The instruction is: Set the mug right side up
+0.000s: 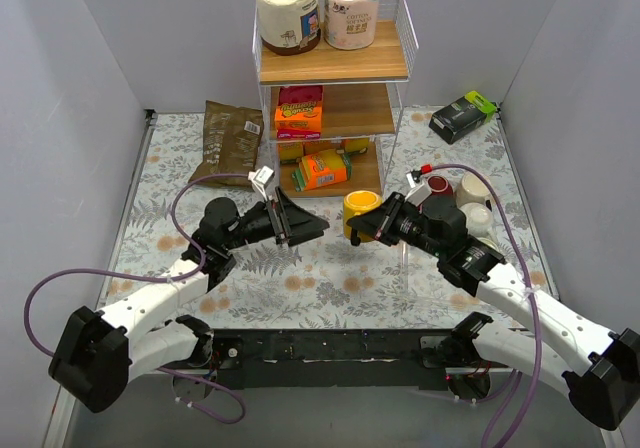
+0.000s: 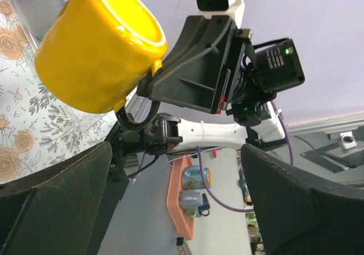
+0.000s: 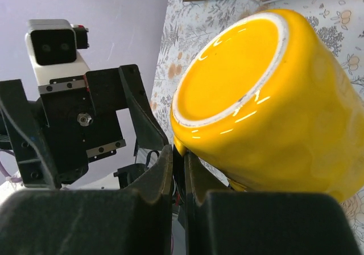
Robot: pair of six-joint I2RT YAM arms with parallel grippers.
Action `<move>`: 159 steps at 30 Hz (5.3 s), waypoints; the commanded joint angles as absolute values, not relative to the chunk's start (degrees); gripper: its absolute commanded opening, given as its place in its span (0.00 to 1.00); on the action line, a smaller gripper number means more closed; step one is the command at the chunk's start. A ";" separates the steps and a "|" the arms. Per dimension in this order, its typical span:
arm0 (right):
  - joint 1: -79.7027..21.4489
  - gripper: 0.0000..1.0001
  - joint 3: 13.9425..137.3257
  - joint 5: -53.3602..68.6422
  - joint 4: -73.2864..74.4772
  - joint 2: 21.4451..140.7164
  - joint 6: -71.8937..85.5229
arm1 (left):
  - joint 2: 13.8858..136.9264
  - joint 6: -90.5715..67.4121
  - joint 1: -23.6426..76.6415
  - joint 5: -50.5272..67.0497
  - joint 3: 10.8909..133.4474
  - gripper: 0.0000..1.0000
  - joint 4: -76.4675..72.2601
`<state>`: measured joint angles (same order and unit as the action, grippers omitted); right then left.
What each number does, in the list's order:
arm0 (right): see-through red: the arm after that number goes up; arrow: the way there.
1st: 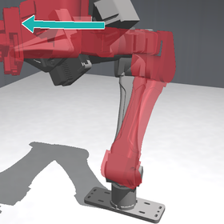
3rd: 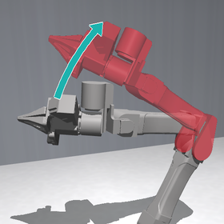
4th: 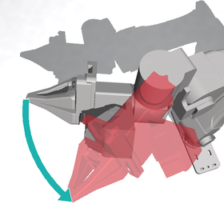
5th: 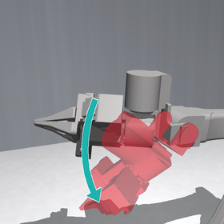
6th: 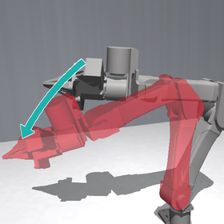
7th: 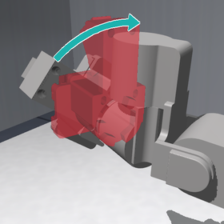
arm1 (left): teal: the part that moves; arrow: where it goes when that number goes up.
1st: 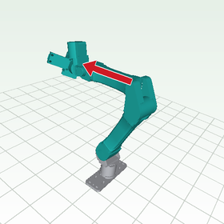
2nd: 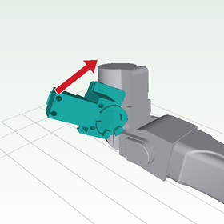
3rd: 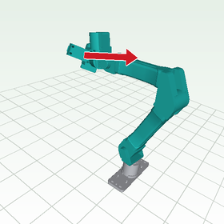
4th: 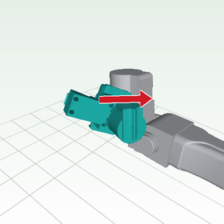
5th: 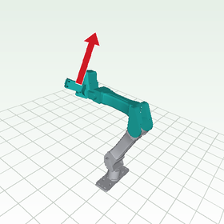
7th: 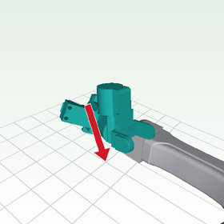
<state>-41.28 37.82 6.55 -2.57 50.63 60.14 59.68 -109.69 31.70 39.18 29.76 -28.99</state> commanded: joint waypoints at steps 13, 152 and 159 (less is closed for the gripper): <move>-42.71 0.01 43.77 6.68 -4.57 53.00 63.98 | 62.66 -78.06 51.93 9.36 37.17 0.73 -17.50; -54.23 0.59 50.62 0.26 -63.90 97.99 2.20 | 40.78 -150.29 7.38 32.08 41.13 0.00 14.77; -54.23 0.25 52.29 -1.76 -63.37 98.79 2.90 | 40.52 -150.56 7.73 32.17 40.17 0.00 14.77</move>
